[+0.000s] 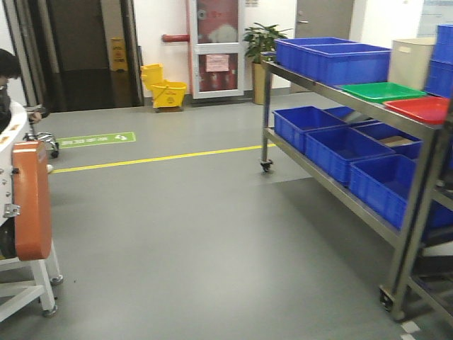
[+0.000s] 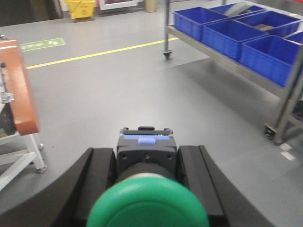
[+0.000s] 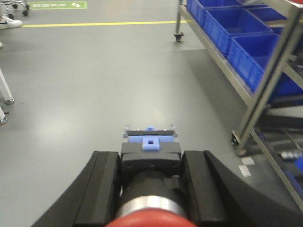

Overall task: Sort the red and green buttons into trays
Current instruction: 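Drive the base across the floor toward the green and red trays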

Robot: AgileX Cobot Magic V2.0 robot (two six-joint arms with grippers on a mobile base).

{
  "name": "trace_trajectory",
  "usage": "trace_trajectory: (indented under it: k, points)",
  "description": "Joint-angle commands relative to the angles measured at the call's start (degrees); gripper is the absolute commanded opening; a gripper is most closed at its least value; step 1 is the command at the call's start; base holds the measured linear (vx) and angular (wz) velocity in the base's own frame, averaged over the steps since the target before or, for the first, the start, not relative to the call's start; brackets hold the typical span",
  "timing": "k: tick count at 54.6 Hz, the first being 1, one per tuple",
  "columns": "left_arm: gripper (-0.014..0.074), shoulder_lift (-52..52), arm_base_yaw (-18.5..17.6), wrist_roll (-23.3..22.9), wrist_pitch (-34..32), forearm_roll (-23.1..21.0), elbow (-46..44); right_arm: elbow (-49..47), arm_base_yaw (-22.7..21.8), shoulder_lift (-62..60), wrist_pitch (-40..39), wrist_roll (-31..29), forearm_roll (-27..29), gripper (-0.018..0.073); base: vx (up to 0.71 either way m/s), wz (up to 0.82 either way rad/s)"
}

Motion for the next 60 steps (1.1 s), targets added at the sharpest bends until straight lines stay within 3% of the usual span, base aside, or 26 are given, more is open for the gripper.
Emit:
trace_trajectory:
  k: [1,60]
  points:
    - [-0.0003,0.2,-0.1,-0.2,-5.0,-0.9,-1.4,-1.7,-0.2,-0.2,-4.3,0.0,-0.3,-0.0009,0.31,0.28]
    - [-0.0003,0.3,-0.1,-0.2,-5.5,-0.9,-1.4,-1.7,-0.2,-0.5,-4.1,0.0,-0.2,-0.0009,0.44,0.13]
